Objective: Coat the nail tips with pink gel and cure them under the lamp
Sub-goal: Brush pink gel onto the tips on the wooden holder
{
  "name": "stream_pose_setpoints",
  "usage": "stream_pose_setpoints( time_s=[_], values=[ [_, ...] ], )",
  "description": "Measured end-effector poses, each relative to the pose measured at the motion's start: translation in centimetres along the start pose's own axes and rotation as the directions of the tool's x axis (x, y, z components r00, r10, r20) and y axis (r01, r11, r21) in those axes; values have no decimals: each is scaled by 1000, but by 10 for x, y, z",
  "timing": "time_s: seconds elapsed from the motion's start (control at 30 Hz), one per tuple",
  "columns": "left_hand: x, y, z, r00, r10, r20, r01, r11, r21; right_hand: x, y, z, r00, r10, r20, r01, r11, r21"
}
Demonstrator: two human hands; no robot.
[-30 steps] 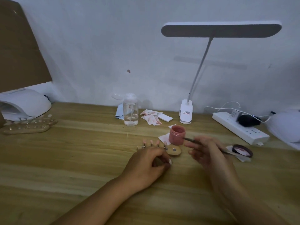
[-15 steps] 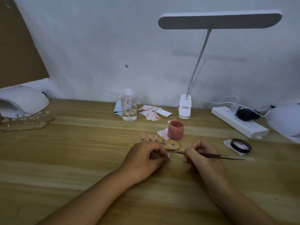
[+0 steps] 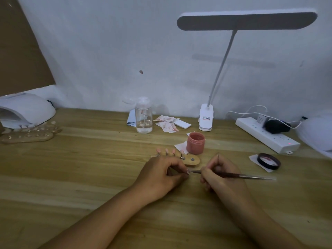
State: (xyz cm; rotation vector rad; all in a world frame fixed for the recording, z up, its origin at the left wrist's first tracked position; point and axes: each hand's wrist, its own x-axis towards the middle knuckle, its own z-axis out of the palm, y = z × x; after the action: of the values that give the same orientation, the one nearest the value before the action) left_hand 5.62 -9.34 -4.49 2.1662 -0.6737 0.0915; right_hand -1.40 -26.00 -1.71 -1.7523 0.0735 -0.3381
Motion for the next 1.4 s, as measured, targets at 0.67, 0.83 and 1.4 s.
stream_pose_setpoints(
  time_s=[0.67,0.83,1.4],
  values=[
    [-3,7,-2,999,38,11,-38,999,20,-4,-3,1,999,-35,-24,34,999,-9],
    [-5,9,-1,999,42,7,-42,999,17,-6,-3,1,984,-148,-101,147,989,-20],
    [-3,9,1,999,42,24,-43,998,47,102,-24,-8,983,21,-181,-81,941,-329]
  ],
)
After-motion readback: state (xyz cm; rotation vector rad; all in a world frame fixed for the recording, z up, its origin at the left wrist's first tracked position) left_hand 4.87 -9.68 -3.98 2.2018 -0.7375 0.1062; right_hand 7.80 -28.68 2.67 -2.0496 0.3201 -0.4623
